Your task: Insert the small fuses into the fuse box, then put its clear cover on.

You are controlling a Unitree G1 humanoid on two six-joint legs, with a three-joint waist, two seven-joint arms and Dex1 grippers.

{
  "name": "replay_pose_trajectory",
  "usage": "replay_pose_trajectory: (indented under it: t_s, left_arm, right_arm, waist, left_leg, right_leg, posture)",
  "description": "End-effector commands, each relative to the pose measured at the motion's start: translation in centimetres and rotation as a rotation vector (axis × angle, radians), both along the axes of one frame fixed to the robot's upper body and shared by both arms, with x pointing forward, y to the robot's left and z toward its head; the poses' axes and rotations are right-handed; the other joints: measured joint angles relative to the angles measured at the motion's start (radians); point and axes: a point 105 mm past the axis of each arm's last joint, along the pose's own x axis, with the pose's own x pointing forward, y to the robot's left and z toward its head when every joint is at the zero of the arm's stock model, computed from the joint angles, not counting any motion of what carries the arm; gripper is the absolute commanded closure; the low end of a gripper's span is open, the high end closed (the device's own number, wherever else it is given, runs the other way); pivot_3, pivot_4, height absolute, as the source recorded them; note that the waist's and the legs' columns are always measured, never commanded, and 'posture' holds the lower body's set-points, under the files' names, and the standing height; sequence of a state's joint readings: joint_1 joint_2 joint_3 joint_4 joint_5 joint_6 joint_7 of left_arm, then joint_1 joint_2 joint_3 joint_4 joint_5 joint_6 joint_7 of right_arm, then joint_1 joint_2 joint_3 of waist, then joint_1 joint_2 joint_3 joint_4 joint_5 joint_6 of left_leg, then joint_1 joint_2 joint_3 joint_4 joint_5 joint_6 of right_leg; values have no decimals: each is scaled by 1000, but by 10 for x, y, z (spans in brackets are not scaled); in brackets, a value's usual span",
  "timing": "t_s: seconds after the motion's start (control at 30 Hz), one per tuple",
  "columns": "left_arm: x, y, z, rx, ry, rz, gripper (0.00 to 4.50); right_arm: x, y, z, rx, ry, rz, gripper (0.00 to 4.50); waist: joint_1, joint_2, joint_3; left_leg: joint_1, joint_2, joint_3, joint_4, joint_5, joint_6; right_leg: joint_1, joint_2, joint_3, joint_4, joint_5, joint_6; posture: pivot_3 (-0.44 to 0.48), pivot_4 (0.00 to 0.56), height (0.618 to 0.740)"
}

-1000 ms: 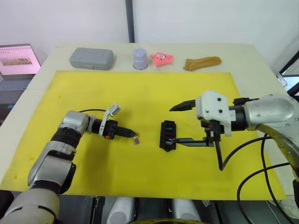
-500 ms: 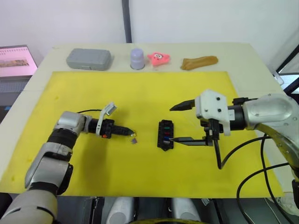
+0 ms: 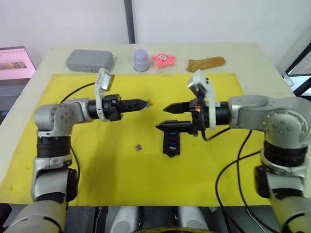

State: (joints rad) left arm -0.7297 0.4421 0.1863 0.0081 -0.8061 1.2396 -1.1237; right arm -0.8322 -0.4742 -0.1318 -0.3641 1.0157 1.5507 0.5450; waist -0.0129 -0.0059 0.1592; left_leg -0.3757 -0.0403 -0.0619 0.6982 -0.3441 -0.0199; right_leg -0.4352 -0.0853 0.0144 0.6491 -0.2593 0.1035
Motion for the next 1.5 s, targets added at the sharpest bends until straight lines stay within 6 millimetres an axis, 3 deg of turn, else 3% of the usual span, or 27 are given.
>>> replay_pose_trajectory:
  t_s: [0.03, 0.07, 0.17, 0.9, 1.0, 1.1, 1.5]
  left_arm:
    - [-9, -1, 12, -38, -38, 8, 4500]
    - [-9, -2, 11, -41, -36, 10, 4500]
    - [-10, -2, 9, -39, -28, 18, 4500]
    - [-9, 1, 1, -6, -13, 29, 4500]
    - [-9, 1, 0, -3, -13, 29, 4500]
    - [-9, 0, -1, -1, -14, 29, 4500]
    - [-9, 0, -5, 17, -20, 32, 4500]
  right_arm:
    - [4, -4, 12, 51, 16, -37, 572]
    - [5, -3, 14, 64, 22, -37, 844]
    - [5, -3, 15, 75, 32, -33, 2248]
    - [0, 2, 20, 91, 63, -4, 2248]
    - [-1, 2, 19, 89, 63, -2, 3087]
    - [-1, 2, 19, 86, 63, -2, 4477]
    - [-2, 3, 21, 82, 59, 9, 4477]
  waist:
    - [-1, 0, 0]
    - [-1, 0, 0]
    - [-1, 0, 0]
    - [-4, 0, 0]
    - [-3, 0, 0]
    - [-3, 0, 0]
    - [-4, 0, 0]
  left_leg:
    - [0, 0, 0, 0, 0, 0]
    - [0, 0, 0, 0, 0, 0]
    - [0, 0, 0, 0, 0, 0]
    - [0, 0, 1, -1, 0, 0]
    - [0, 0, 1, -1, 0, 0]
    - [0, 0, 1, -1, 0, 0]
    - [0, 0, 1, -1, 0, 0]
  right_leg:
    - [0, 0, 0, 0, 0, 0]
    - [0, 0, 0, 0, 0, 0]
    - [0, 1, 0, 0, 0, 0]
    - [-1, 3, 0, 0, 0, 0]
    - [-1, 3, 0, 0, 0, 0]
    - [-1, 3, 0, 0, 0, 0]
    - [-1, 4, 0, 0, 0, 0]
  posture:
    - [0, 150, 740]
    - [0, 150, 740]
    - [0, 150, 740]
    - [0, 150, 740]
    - [0, 150, 740]
    - [0, 150, 740]
    - [0, 150, 740]
